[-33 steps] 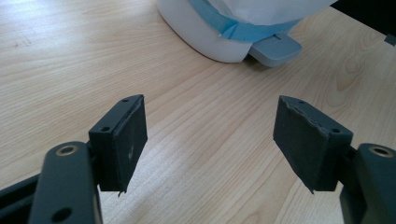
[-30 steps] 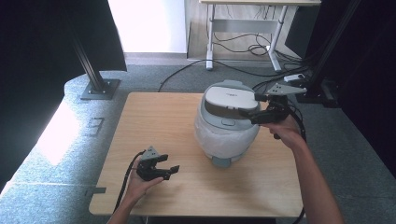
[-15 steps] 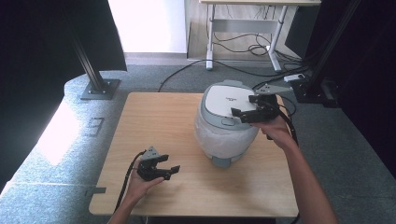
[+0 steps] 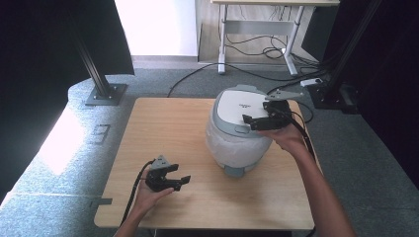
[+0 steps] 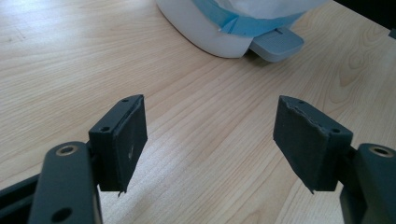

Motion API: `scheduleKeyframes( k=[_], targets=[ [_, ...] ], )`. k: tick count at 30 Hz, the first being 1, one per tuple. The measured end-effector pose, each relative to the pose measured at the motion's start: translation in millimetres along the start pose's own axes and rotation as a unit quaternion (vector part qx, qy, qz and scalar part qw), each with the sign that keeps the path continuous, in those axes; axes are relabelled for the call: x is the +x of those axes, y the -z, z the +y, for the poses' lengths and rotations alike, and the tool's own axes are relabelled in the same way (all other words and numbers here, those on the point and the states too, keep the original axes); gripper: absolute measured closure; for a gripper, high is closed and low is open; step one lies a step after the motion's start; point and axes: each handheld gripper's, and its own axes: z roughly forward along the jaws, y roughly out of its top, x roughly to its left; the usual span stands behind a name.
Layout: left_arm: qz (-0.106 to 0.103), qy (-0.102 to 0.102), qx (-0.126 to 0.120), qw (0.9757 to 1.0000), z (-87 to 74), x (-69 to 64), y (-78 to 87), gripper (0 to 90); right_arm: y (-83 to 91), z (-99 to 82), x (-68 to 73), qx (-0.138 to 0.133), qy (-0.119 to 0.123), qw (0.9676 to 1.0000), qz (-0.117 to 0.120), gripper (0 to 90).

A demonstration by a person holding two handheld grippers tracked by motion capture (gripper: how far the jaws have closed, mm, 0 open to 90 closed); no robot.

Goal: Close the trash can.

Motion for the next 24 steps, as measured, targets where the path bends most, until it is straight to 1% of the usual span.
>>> scheduleKeyframes(
  k=[4, 6, 7, 8, 10, 14, 16, 19, 21, 24],
  targets=[
    [0.000, 0.001, 0.000, 1.0000, -0.2, 0.7, -0.1, 25.7, 1.2, -3.4, -0.2, -0.015, -0.001, 0.9999, 0.004, 8.5],
    [0.002, 0.002, -0.001, 1.0000, -0.6, 1.5, 0.3, 25.7, 4.5, -6.1, 0.0, -0.027, -0.005, 0.9996, 0.003, 14.1],
    [0.002, 0.003, -0.001, 1.0000, -0.7, 2.1, 0.6, 25.7, 7.7, -8.3, -0.1, -0.036, -0.010, 0.9993, 0.002, 14.4],
    [0.002, 0.003, -0.001, 1.0000, -0.8, 2.8, 0.7, 25.7, 11.8, -10.9, -0.7, -0.045, -0.015, 0.9989, 0.005, 14.7],
    [0.003, 0.005, -0.001, 1.0000, -0.9, 4.1, 0.9, 25.7, 22.0, -16.5, -2.9, -0.061, -0.017, 0.9980, 0.000, 15.3],
    [0.005, 0.006, -0.002, 1.0000, -1.5, 5.2, 1.9, 25.7, 46.4, -29.8, -8.0, -0.078, -0.020, 0.9967, -0.002, 15.9],
    [0.007, 0.007, -0.003, 0.9999, -1.7, 5.4, 2.7, 25.7, 58.6, -38.7, -8.7, -0.086, -0.024, 0.9960, -0.004, 16.5],
    [0.010, 0.008, -0.005, 0.9999, -1.9, 6.3, 3.2, 25.8, 73.5, -56.6, -8.1, -0.089, -0.015, 0.9959, -0.012, 16.7],
    [0.012, 0.009, -0.005, 0.9999, -2.1, 6.9, 2.9, 25.8, 82.2, -70.6, -8.5, -0.092, -0.014, 0.9955, -0.014, 16.8],
    [0.014, 0.009, -0.004, 0.9999, -2.7, 7.8, 2.7, 25.8, 92.4, -95.6, -9.8, -0.098, -0.022, 0.9948, -0.012, 17.2]
  ],
)
